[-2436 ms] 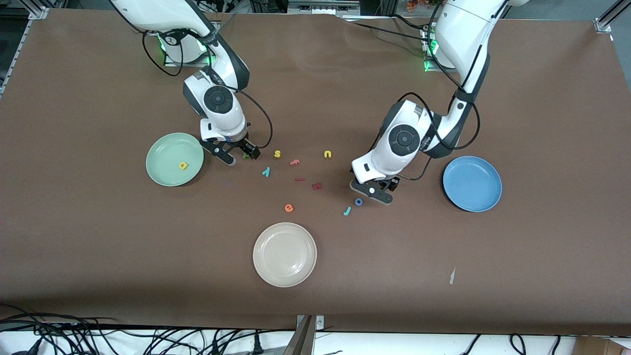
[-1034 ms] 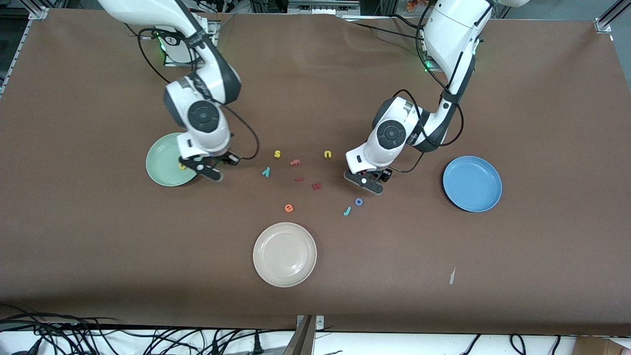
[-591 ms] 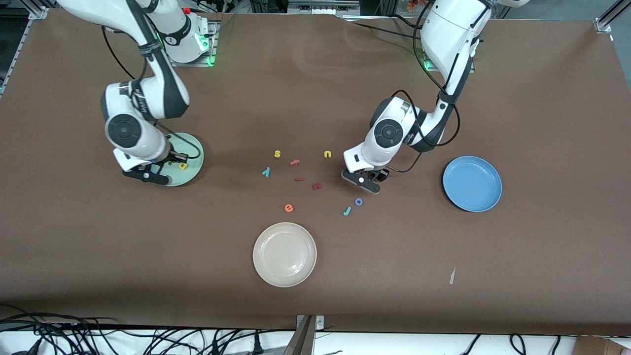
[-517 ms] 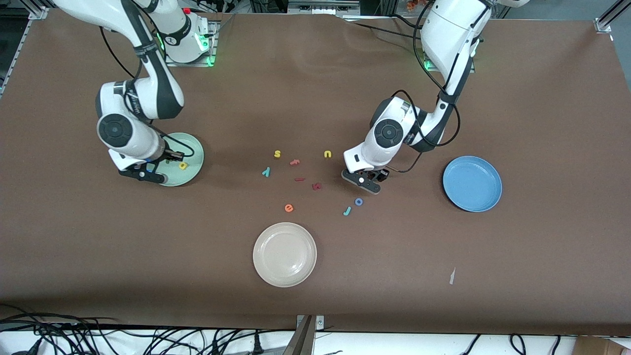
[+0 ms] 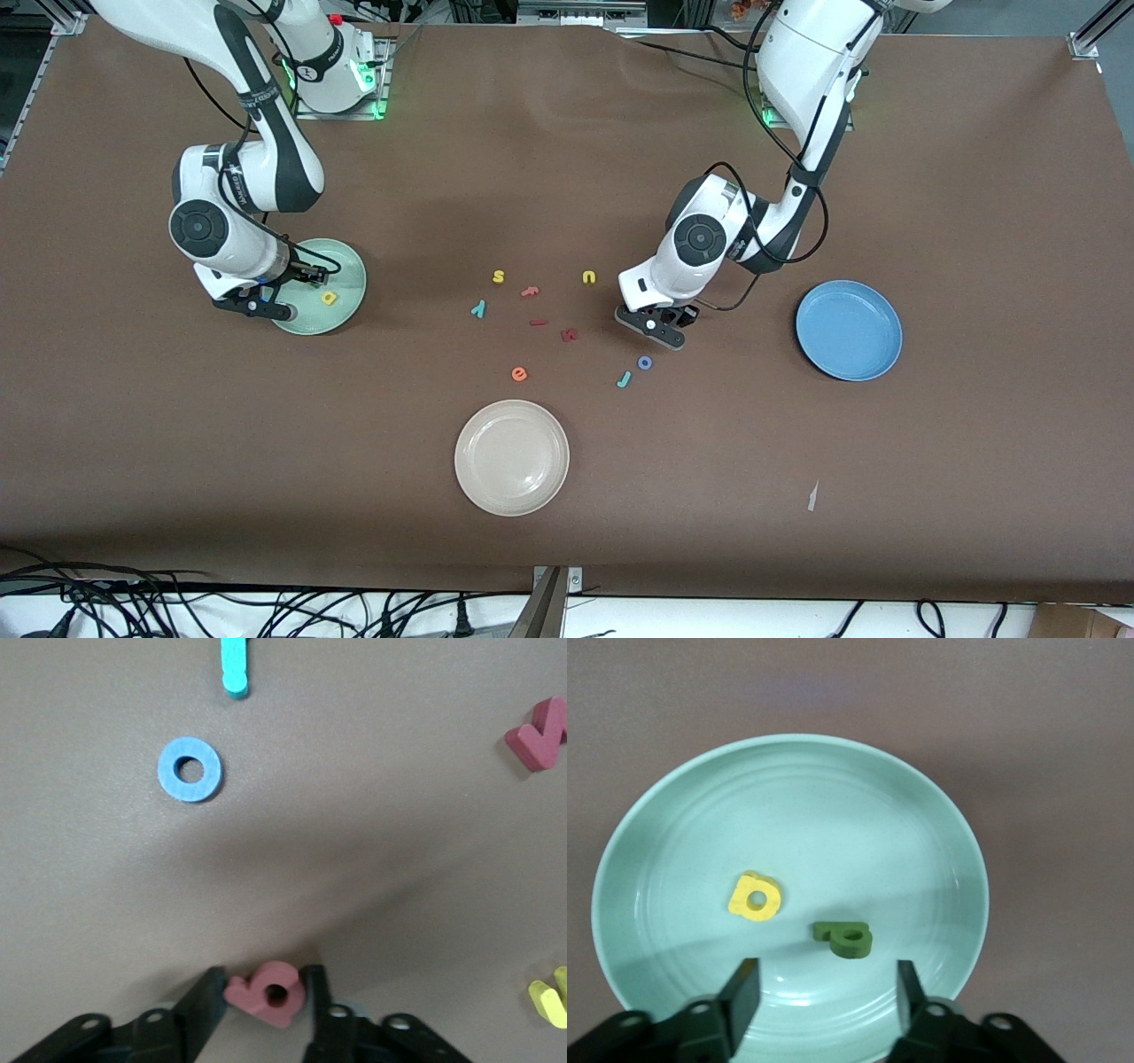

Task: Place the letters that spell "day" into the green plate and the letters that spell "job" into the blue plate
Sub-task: 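Release the green letter onto the green plate with the right gripper, then drop the pink letter on the blue plate while the right gripper grasps cyan letter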

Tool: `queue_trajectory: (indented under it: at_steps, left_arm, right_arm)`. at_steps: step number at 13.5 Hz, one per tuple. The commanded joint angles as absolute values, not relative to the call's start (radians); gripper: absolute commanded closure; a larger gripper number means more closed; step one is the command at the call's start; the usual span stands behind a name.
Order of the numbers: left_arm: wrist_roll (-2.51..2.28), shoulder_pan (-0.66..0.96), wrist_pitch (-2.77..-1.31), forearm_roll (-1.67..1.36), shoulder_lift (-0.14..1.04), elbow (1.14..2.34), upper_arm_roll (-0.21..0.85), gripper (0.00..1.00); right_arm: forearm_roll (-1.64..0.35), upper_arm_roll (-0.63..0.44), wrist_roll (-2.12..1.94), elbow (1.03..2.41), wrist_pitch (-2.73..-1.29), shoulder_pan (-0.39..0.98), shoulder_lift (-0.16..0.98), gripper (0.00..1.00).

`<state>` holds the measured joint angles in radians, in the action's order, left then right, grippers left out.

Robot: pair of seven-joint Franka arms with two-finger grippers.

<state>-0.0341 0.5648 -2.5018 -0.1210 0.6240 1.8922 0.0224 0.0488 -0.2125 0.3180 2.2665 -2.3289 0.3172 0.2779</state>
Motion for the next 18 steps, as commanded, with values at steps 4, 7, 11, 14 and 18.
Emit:
queue_trajectory:
  at_steps: [4,7,11,14,18]
  left_arm:
    - [-0.023,0.58,-2.516,-0.135,0.623,1.904,0.015,0.73]
    - [-0.009,0.528,-2.493,-0.13,0.562,1.904,0.006,0.73]
    - [0.029,0.366,-2.37,-0.129,0.431,1.968,0.006,0.73]
    - [0.144,0.246,-2.37,-0.129,0.33,2.084,0.006,0.73]
    - [0.333,0.1,-2.37,-0.13,0.252,2.189,0.006,0.72]
  right_arm:
    - [0.017,-0.083,0.504,2.22,-2.339,0.333,0.259,0.0]
    - [0.017,0.023,0.667,2.096,-2.339,0.344,0.326,0.0]
    - [0.02,0.074,0.949,1.924,-2.344,0.461,0.475,0.0]
    - [0.018,0.074,0.966,1.862,-2.397,0.502,0.555,0.0]
    - [0.018,0.074,0.969,1.867,-2.494,0.512,0.612,0.01]
